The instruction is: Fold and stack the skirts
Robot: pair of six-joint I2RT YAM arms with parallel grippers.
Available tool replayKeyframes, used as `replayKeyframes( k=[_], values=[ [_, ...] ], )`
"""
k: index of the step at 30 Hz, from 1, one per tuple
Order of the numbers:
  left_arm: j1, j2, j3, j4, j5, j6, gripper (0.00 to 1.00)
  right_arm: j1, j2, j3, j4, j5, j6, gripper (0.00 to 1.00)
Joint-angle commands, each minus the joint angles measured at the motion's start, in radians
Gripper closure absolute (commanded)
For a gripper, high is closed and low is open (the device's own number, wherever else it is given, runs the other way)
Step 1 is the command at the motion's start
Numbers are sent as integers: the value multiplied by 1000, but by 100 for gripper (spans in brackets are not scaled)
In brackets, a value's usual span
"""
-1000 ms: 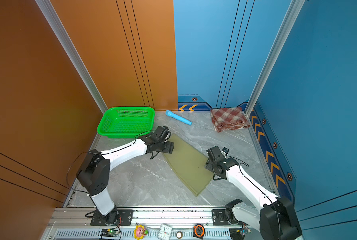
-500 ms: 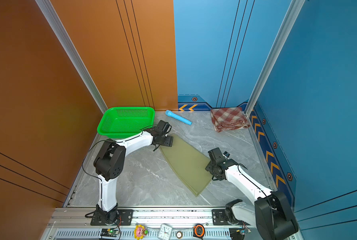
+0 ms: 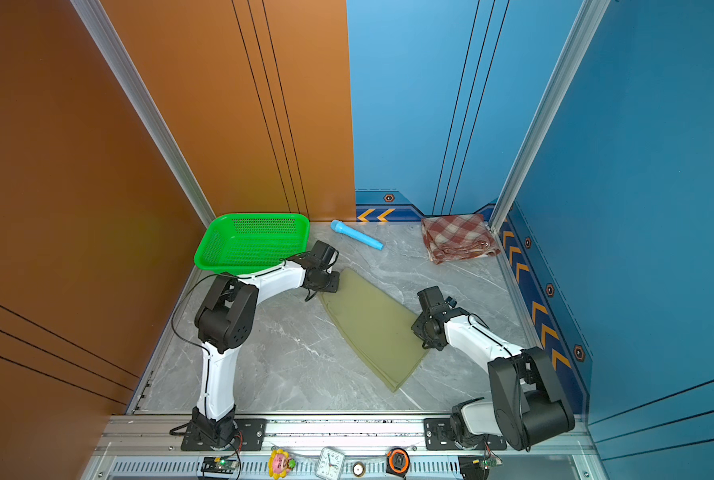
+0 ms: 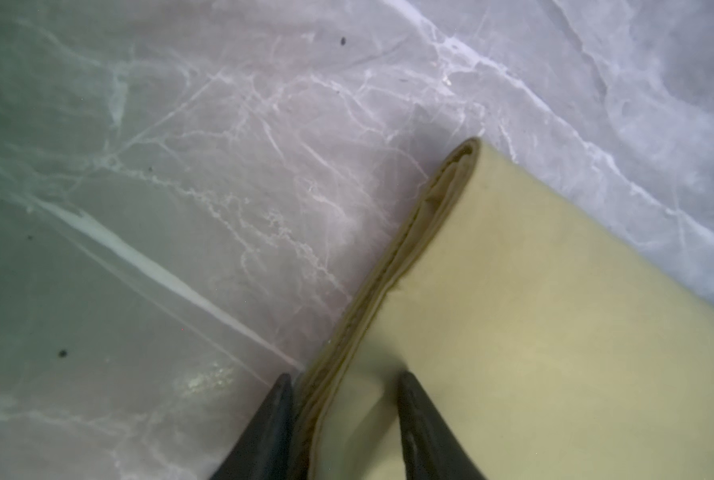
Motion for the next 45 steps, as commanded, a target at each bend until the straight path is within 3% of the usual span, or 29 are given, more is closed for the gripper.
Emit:
replayKeyframes(
  k=[1, 7, 11, 13, 17, 22, 30, 45],
  values=[
    [6, -69, -86, -27, 54, -64, 61, -48, 74, 89, 37, -28, -98, 72],
    [-47, -193, -263, -10, 39, -157, 61, -119, 262, 282, 61, -63, -192, 69],
    [-110, -295, -398, 6, 10, -249, 56, -127, 297, 372, 23, -103, -248, 48],
    [-144, -355, -456, 30, 19, -277, 53, -116, 253, 355, 7, -79, -268, 40],
    [-176, -461, -545, 42, 45, -301, 46, -110, 108, 243, -19, -93, -271, 35],
    [-120, -497, -558, 1, 48, -283, 30, -130, -90, 96, -53, -29, -272, 30],
    [-59, -389, -472, -1, 99, -218, 26, -240, -140, 15, -67, -131, -280, 32],
    [-118, -279, -418, -1, 167, -235, 34, -347, -131, 0, -58, -215, -319, 35]
  ],
)
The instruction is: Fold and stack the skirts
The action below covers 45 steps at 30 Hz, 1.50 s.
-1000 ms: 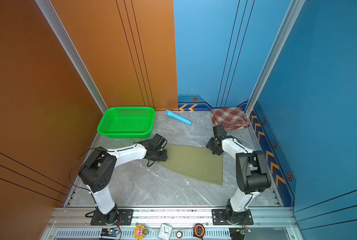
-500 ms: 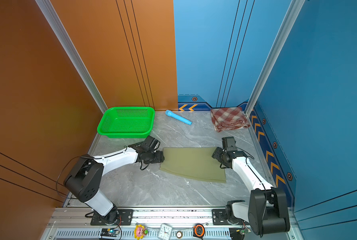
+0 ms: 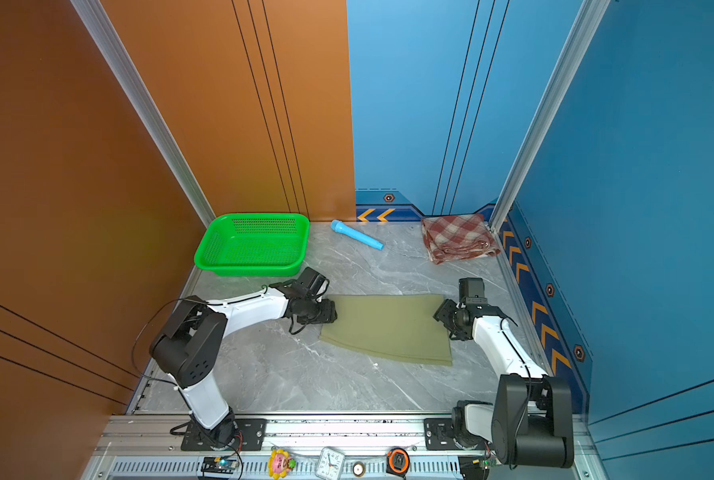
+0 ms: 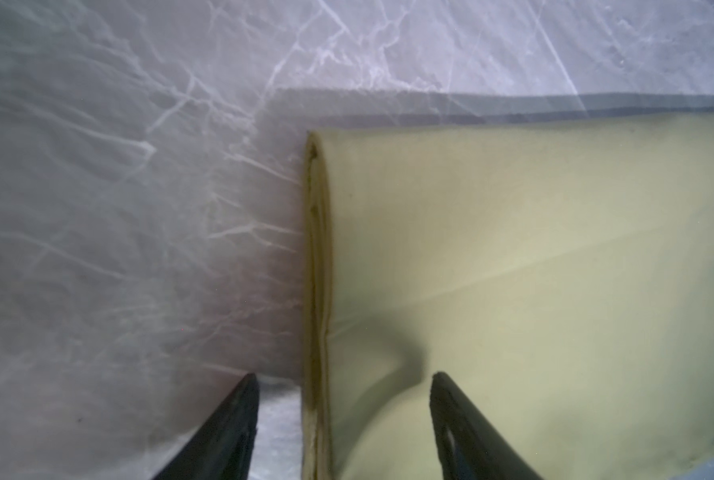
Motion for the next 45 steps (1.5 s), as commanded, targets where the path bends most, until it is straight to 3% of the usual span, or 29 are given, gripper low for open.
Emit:
replayKeyframes(
  k=[1, 4, 12, 20, 26, 37, 42, 45],
  values=[
    [-31, 51, 6, -31, 39, -8, 35, -21, 15, -15, -16, -31, -33, 35],
    [-34, 72, -1, -35, 36, -13, 44, -28, 39, -19, -14, -41, -51, 35],
    [-9, 82, -11, -38, 6, -4, 100, -29, 79, -43, 6, -57, -70, 35],
    [24, -81, 42, -213, -128, 68, 100, 12, 47, -45, 6, -54, -76, 35],
    [25, -191, 135, -400, -245, 152, 100, 52, 88, -49, 76, -127, -86, 39],
    [-87, -201, 317, -606, -471, 210, 100, 268, 219, -70, 337, -173, 23, 50],
    [-169, -136, 417, -684, -569, 210, 100, 328, 259, -114, 483, -195, 103, 78],
    [-222, -75, 494, -722, -618, 213, 100, 357, 301, -119, 546, -195, 136, 88]
  ],
)
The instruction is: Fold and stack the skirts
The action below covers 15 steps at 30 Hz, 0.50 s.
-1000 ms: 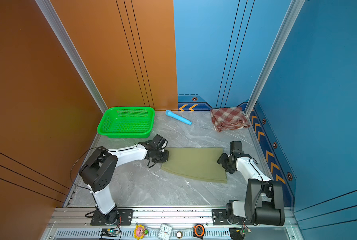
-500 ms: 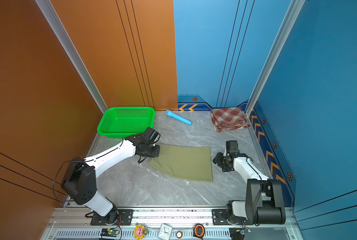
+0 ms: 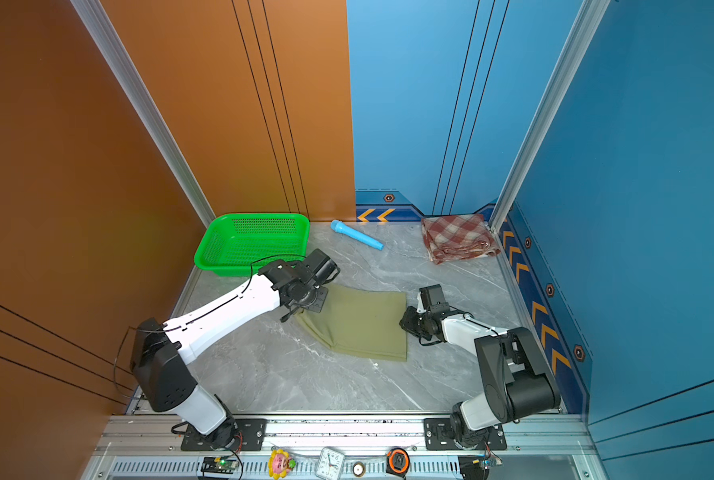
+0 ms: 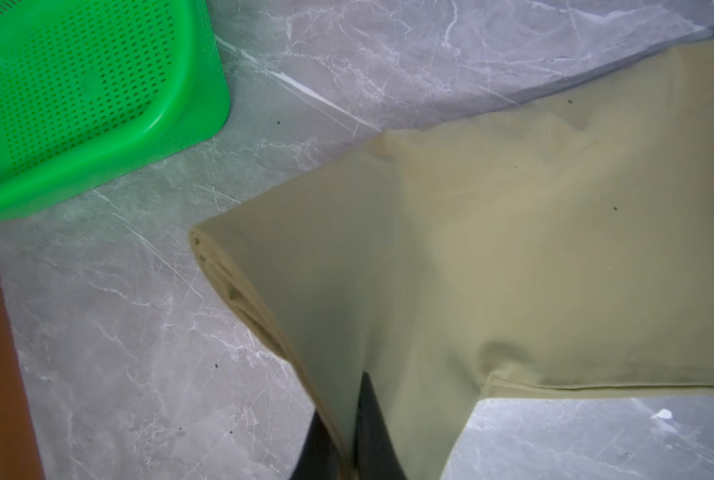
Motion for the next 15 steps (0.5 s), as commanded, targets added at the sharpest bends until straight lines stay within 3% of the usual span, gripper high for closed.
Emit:
replayKeyframes(
  k=[1, 5, 15],
  values=[
    [-55, 72, 96, -96, -111, 21, 100, 31, 54, -29, 126, -18, 73, 90],
    [-131, 197, 227, -169, -165, 18, 100, 83, 95, -57, 256, -15, 156, 95],
    [-233, 442, 436, -188, -62, -16, 100, 196, 168, -82, 447, 44, 288, 99]
  ],
)
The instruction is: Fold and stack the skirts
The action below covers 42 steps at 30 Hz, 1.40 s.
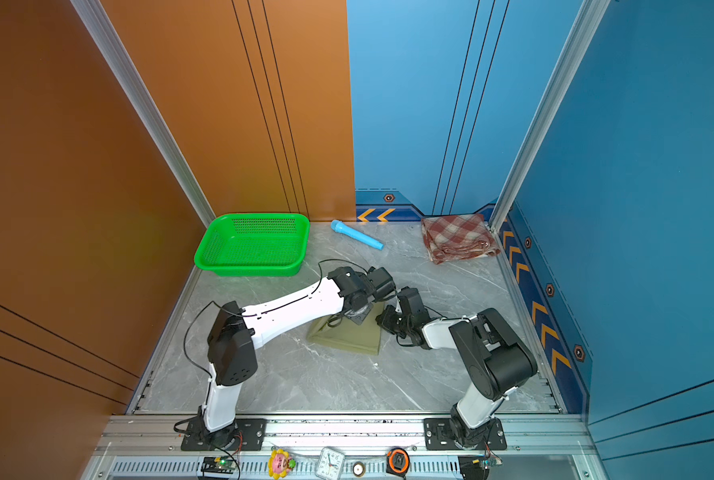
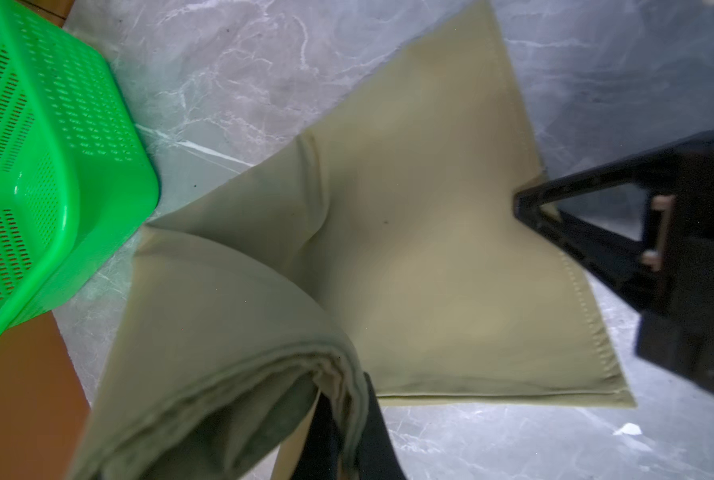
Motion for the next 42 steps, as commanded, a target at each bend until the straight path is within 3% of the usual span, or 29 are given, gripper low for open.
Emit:
replayKeyframes(
  k=[1, 8, 15, 21, 27, 30, 33, 35, 39, 42],
  values=[
    [-14, 56, 68, -36, 45, -27, 100, 13, 16, -50, 37, 44, 58, 99],
    [-29, 137, 155, -34, 98, -51, 100, 10, -32, -130, 83, 68, 68, 84],
    [26, -72, 86, -30, 101, -60, 100, 4, -45, -130, 49, 86, 30, 83],
    [141, -345, -159, 35, 149, -92, 100, -15, -110, -96, -93, 98, -29, 95],
    [270, -597, -496, 156, 242, -154, 100, -63, -283, -5, -478, 130, -170, 95],
    [310, -681, -646, 211, 278, -184, 100, -69, -351, 39, -597, 167, -222, 85],
    [342, -742, -776, 274, 308, -214, 100, -70, -377, 94, -704, 187, -272, 58],
    [358, -764, -835, 299, 311, -228, 100, -57, -396, 124, -740, 206, -284, 48],
    [360, -780, -900, 326, 304, -242, 100, 17, -418, 157, -687, 229, -228, 43],
    [352, -785, -917, 343, 299, -250, 100, 115, -391, 152, -519, 267, -128, 45]
  ],
)
